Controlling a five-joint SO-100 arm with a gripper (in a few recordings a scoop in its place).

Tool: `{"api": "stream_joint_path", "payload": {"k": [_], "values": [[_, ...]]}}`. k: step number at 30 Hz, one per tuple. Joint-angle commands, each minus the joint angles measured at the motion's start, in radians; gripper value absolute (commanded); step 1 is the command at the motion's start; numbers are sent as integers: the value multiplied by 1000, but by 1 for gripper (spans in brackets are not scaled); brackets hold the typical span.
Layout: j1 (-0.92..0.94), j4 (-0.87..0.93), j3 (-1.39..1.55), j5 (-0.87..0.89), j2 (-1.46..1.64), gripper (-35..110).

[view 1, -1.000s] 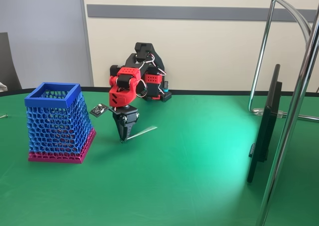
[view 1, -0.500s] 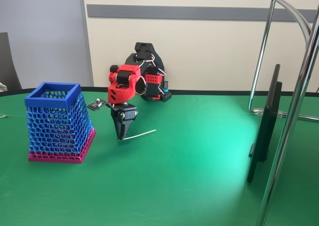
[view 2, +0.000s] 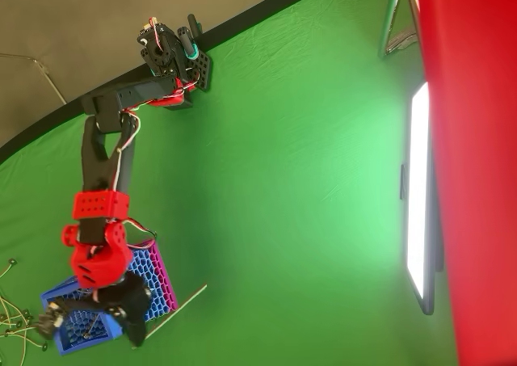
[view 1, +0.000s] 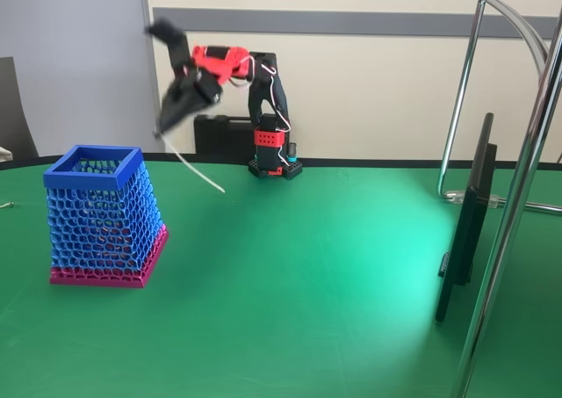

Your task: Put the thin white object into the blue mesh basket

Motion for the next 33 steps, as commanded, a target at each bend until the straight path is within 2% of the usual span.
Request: {"api": "stream_joint_path", "payload": {"k": [1, 8, 13, 18, 22, 27, 33], "values": [[34, -137, 41, -83, 138, 0], [147, -495, 288, -365, 244, 0], [219, -635, 285, -497, 193, 1], [272, -664, 202, -551, 94, 1], [301, -759, 225, -569, 25, 1], [305, -885, 420, -588, 41, 1], [278, -933, 604, -572, 110, 1]]}}
